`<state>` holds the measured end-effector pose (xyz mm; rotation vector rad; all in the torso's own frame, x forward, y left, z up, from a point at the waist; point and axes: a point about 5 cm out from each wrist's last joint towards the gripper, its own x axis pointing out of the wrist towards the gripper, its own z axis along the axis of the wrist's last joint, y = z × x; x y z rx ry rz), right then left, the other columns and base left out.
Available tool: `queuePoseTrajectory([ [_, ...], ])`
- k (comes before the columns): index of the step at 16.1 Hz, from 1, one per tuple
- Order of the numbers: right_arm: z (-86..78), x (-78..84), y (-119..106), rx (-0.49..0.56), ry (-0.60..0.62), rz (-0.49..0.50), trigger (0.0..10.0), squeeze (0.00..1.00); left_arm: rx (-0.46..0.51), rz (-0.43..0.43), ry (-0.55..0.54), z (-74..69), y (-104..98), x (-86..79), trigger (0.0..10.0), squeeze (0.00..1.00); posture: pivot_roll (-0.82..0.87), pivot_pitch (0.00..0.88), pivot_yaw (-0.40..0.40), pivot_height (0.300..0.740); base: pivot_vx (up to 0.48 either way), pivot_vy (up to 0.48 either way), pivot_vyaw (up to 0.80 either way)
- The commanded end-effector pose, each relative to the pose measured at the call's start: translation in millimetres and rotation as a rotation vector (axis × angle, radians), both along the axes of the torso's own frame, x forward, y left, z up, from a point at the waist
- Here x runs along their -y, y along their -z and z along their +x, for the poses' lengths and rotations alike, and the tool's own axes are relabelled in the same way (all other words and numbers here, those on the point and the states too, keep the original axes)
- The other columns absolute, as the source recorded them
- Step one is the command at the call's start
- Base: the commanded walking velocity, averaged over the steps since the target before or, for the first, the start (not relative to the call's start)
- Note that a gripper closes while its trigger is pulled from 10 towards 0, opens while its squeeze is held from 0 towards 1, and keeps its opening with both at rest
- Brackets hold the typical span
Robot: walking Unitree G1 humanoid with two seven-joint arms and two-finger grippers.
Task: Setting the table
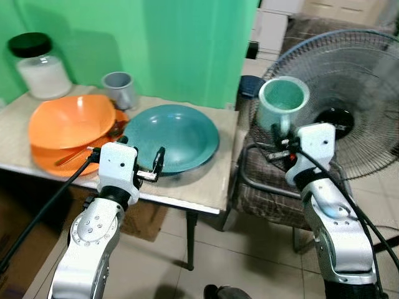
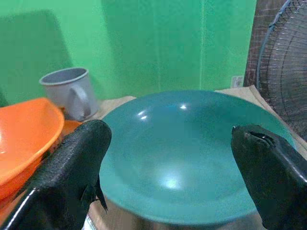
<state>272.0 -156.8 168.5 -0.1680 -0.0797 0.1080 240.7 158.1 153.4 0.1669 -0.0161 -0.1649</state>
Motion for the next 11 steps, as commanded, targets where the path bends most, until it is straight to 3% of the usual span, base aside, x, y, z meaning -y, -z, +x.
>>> queuePoseTrajectory([
  [1,1.0,4.0,-13.5,0.053,0.024,-0.007,10.0,0.00,-0.005,0.003,-0.023,-0.6,1.4,-2.6,10.0,0.00,0.06,0.000,-0.046,0.740,0.000,0.000,-0.75],
  [5,6.3,2.6,-14.7,0.036,0.011,0.088,10.0,0.00,-0.002,-0.003,-0.051,-0.1,1.3,-5.1,10.0,0.00,0.06,0.000,-0.055,0.740,0.000,0.000,-0.73],
  [9,3.7,4.1,-12.1,0.031,0.039,0.070,10.0,0.00,-0.025,0.004,-0.070,-4.9,4.6,-10.5,10.0,0.00,0.08,0.000,-0.044,0.740,0.000,0.000,-0.74],
  [11,-1.5,-1.9,0.5,-0.034,-0.005,0.092,10.0,0.00,-0.034,0.017,-0.076,-7.3,4.6,-18.1,10.0,0.00,0.10,0.000,-0.037,0.740,0.000,0.000,-0.75],
])
